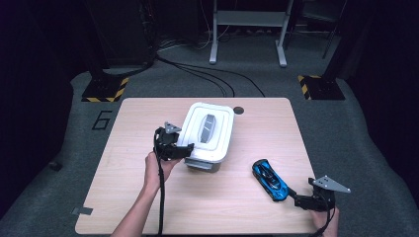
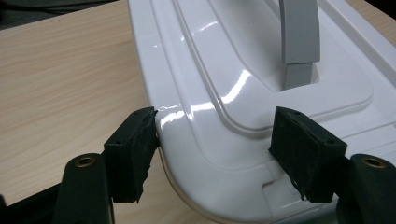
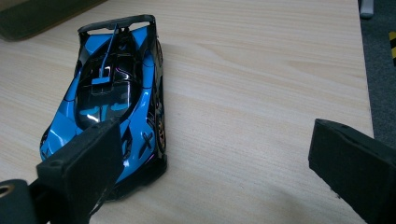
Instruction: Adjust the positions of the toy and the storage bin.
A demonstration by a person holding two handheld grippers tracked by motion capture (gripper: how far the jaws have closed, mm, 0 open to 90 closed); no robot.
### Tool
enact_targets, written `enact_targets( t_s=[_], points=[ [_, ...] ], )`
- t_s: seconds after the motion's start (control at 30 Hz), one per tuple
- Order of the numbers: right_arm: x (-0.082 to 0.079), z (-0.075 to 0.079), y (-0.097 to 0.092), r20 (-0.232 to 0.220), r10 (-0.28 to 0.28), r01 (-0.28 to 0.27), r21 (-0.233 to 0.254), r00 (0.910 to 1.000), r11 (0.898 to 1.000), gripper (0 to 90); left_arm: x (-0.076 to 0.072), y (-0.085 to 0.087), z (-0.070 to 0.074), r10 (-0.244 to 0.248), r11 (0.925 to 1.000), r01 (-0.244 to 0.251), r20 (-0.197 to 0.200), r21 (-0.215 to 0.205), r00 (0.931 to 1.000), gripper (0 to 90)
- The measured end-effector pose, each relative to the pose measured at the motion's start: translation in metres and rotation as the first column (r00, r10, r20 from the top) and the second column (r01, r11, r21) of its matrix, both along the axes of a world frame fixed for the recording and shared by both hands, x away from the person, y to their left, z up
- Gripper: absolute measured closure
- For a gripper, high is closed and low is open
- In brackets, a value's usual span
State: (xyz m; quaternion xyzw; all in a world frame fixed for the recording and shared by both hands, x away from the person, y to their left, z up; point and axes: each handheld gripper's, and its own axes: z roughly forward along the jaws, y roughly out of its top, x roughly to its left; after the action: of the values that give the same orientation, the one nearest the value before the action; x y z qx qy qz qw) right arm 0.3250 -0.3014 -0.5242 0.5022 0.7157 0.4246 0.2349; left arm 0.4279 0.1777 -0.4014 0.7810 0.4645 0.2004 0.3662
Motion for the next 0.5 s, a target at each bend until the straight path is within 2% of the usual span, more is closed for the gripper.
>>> enact_targets(
  t_s=[0.33, 0.37, 0.5],
  points=[
    [0.0, 0.0, 0.0, 0.001, 0.001, -0.001, -0.005, 1.0, 1.0, 2.2, -0.006, -0.02, -0.002, 0.016, 0.9999, -0.016, 0.014, -0.006, 0.9998, 28.6],
    [0.0, 0.0, 0.0, -0.001, -0.001, 0.001, -0.004, 1.0, 1.0, 2.2, -0.006, -0.023, -0.003, 0.028, 0.9994, -0.028, 0.017, -0.019, 0.9995, 28.4],
    [0.0, 0.0, 0.0, 0.0, 0.0, 0.0, -0.009, 1.0, 1.0, 2.2, -0.005, -0.03, -0.003, 0.033, 0.9992, -0.032, 0.017, -0.024, 0.9993, 27.7]
  ],
)
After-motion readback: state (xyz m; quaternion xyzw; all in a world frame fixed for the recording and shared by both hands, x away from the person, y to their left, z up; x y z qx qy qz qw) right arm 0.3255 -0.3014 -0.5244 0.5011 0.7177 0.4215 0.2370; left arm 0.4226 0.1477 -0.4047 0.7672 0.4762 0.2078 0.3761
